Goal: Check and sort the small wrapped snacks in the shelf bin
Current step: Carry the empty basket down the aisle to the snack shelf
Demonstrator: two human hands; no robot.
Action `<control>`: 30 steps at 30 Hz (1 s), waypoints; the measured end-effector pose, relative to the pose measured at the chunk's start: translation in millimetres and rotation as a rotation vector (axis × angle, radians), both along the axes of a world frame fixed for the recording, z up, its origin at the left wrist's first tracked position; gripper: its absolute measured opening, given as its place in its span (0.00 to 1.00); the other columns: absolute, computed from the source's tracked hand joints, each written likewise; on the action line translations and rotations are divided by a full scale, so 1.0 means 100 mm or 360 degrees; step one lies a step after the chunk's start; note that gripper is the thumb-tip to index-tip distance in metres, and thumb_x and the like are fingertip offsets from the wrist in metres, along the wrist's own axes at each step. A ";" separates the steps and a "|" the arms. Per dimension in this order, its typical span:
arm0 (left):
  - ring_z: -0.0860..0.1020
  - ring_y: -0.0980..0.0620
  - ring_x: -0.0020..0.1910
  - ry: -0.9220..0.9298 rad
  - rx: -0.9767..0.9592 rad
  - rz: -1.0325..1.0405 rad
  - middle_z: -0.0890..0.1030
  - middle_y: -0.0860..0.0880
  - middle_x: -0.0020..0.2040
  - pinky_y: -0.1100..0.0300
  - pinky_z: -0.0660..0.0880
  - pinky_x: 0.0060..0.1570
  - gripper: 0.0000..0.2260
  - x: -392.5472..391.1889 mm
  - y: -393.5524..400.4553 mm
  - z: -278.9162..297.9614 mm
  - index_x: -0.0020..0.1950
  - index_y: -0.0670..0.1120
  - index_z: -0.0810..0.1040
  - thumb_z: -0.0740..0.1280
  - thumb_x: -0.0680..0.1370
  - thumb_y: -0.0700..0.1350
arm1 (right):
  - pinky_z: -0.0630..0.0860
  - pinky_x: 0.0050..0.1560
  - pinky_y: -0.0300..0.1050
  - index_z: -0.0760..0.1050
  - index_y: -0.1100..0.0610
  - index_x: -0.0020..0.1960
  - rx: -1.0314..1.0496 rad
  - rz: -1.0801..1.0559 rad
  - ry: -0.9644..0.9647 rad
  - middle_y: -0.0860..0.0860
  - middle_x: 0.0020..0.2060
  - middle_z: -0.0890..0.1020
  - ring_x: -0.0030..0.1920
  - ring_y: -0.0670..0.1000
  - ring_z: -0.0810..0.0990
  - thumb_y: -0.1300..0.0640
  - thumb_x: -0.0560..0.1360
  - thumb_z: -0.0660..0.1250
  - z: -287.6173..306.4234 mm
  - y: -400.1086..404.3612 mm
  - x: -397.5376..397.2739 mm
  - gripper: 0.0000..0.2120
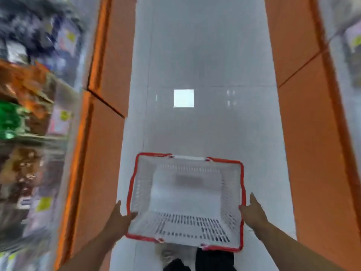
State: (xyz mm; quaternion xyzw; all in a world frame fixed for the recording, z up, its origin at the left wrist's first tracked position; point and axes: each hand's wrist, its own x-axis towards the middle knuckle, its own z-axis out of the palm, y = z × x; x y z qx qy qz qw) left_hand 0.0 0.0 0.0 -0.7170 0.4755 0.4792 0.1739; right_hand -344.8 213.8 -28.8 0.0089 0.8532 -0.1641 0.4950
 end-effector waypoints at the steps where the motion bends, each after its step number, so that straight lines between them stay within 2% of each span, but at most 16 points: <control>1: 0.73 0.39 0.70 -0.0011 -0.0001 0.0042 0.64 0.41 0.79 0.51 0.72 0.61 0.40 0.00 0.01 -0.18 0.83 0.46 0.52 0.72 0.78 0.49 | 0.76 0.56 0.49 0.57 0.56 0.80 -0.0033 0.0004 -0.0037 0.59 0.72 0.73 0.63 0.60 0.77 0.62 0.80 0.64 -0.18 0.05 0.02 0.31; 2: 0.77 0.40 0.65 0.0004 0.0023 0.0105 0.69 0.42 0.77 0.54 0.76 0.56 0.38 0.00 0.03 -0.33 0.82 0.47 0.55 0.73 0.78 0.49 | 0.76 0.61 0.52 0.62 0.57 0.77 -0.0042 0.0022 -0.0092 0.58 0.69 0.76 0.62 0.59 0.78 0.62 0.80 0.63 -0.30 0.09 0.03 0.27; 3: 0.80 0.42 0.57 0.0034 0.0056 0.0162 0.75 0.42 0.71 0.58 0.78 0.47 0.36 0.01 0.02 -0.46 0.81 0.48 0.59 0.73 0.78 0.48 | 0.76 0.62 0.54 0.66 0.58 0.74 -0.0020 0.0048 -0.0094 0.58 0.65 0.78 0.60 0.60 0.79 0.62 0.80 0.63 -0.44 0.13 0.05 0.23; 4: 0.81 0.45 0.50 0.0064 0.0082 0.0231 0.80 0.44 0.65 0.60 0.77 0.40 0.33 0.00 0.02 -0.57 0.78 0.48 0.63 0.74 0.77 0.46 | 0.77 0.61 0.56 0.69 0.58 0.71 0.0029 0.0052 -0.0085 0.58 0.62 0.80 0.59 0.60 0.79 0.61 0.80 0.62 -0.53 0.17 0.04 0.19; 5: 0.81 0.47 0.46 0.0048 0.0069 0.0239 0.81 0.45 0.60 0.60 0.75 0.36 0.31 0.00 0.03 -0.65 0.76 0.47 0.66 0.75 0.76 0.45 | 0.78 0.60 0.56 0.70 0.59 0.68 0.0062 0.0084 -0.0050 0.58 0.60 0.81 0.58 0.60 0.80 0.61 0.80 0.62 -0.59 0.21 0.03 0.17; 7: 0.79 0.53 0.42 -0.0032 0.0057 0.0228 0.80 0.48 0.55 0.62 0.72 0.35 0.27 -0.01 0.03 -0.65 0.71 0.46 0.70 0.76 0.75 0.46 | 0.79 0.57 0.55 0.72 0.57 0.64 0.0065 0.0138 -0.0029 0.56 0.57 0.81 0.54 0.58 0.80 0.59 0.81 0.61 -0.56 0.24 -0.07 0.12; 9: 0.78 0.57 0.40 -0.0045 0.0064 0.0272 0.79 0.49 0.53 0.64 0.71 0.34 0.25 -0.06 -0.01 -0.48 0.70 0.45 0.73 0.75 0.76 0.47 | 0.79 0.57 0.53 0.73 0.56 0.64 0.0051 0.0216 -0.0056 0.55 0.56 0.82 0.52 0.56 0.80 0.58 0.81 0.62 -0.41 0.21 -0.28 0.12; 12: 0.82 0.53 0.41 -0.0005 0.0041 0.0304 0.83 0.48 0.51 0.61 0.75 0.33 0.18 -0.21 -0.11 -0.07 0.66 0.45 0.75 0.73 0.78 0.46 | 0.77 0.57 0.49 0.74 0.58 0.67 0.0001 0.0284 -0.0120 0.55 0.58 0.81 0.52 0.54 0.79 0.60 0.82 0.64 0.02 0.07 -0.66 0.14; 15: 0.82 0.56 0.37 0.0019 -0.0076 0.0334 0.83 0.50 0.49 0.63 0.75 0.32 0.12 -0.58 -0.30 0.60 0.60 0.46 0.77 0.72 0.79 0.47 | 0.77 0.56 0.48 0.75 0.60 0.68 -0.0051 0.0288 -0.0121 0.56 0.59 0.82 0.52 0.55 0.79 0.64 0.81 0.63 0.66 -0.22 -1.08 0.16; 17: 0.80 0.52 0.41 0.0066 -0.0140 0.0347 0.83 0.46 0.52 0.59 0.76 0.37 0.16 -0.91 -0.52 1.17 0.62 0.44 0.76 0.72 0.78 0.49 | 0.78 0.56 0.50 0.76 0.61 0.67 -0.0104 0.0273 -0.0065 0.58 0.58 0.82 0.52 0.57 0.80 0.65 0.79 0.64 1.22 -0.49 -1.37 0.17; 19: 0.80 0.43 0.51 0.0142 -0.0180 0.0404 0.80 0.42 0.60 0.51 0.78 0.51 0.23 -1.25 -0.80 1.79 0.68 0.40 0.74 0.73 0.78 0.50 | 0.78 0.52 0.48 0.76 0.62 0.66 -0.0177 0.0289 0.0023 0.60 0.57 0.83 0.51 0.58 0.81 0.66 0.78 0.65 1.85 -0.80 -1.66 0.16; 21: 0.78 0.36 0.62 0.0231 -0.0177 0.0447 0.77 0.38 0.67 0.40 0.75 0.64 0.30 -1.56 -1.12 2.39 0.74 0.38 0.69 0.73 0.77 0.51 | 0.79 0.52 0.50 0.77 0.63 0.64 -0.0245 0.0278 0.0084 0.61 0.55 0.83 0.51 0.59 0.82 0.68 0.78 0.65 2.46 -1.14 -1.96 0.15; 23: 0.76 0.35 0.64 0.0323 -0.0219 0.0476 0.77 0.37 0.68 0.37 0.73 0.66 0.31 -1.86 -1.44 2.93 0.75 0.37 0.68 0.73 0.77 0.51 | 0.79 0.48 0.48 0.78 0.64 0.64 -0.0306 0.0279 0.0116 0.61 0.53 0.84 0.50 0.61 0.82 0.68 0.78 0.64 2.98 -1.50 -2.26 0.15; 26: 0.75 0.35 0.66 0.0443 -0.0234 0.0504 0.77 0.38 0.68 0.37 0.70 0.69 0.29 -2.26 -1.98 3.51 0.73 0.38 0.71 0.72 0.78 0.53 | 0.73 0.40 0.41 0.77 0.65 0.65 -0.0348 0.0321 0.0245 0.60 0.54 0.83 0.45 0.57 0.80 0.67 0.79 0.65 3.54 -2.11 -2.70 0.15; 28: 0.73 0.36 0.69 0.0526 -0.0217 0.0537 0.74 0.39 0.71 0.38 0.68 0.70 0.31 -2.52 -2.35 3.77 0.75 0.40 0.70 0.72 0.78 0.54 | 0.73 0.40 0.42 0.78 0.67 0.62 -0.0330 0.0306 0.0354 0.58 0.51 0.82 0.42 0.55 0.78 0.67 0.78 0.65 3.82 -2.56 -2.96 0.13; 30: 0.71 0.35 0.71 0.0611 -0.0200 0.0616 0.72 0.39 0.73 0.38 0.68 0.71 0.31 -2.77 -2.75 3.93 0.76 0.40 0.68 0.72 0.78 0.54 | 0.75 0.46 0.47 0.79 0.69 0.58 -0.0322 0.0249 0.0412 0.60 0.46 0.82 0.43 0.58 0.78 0.68 0.78 0.66 3.99 -3.03 -3.23 0.10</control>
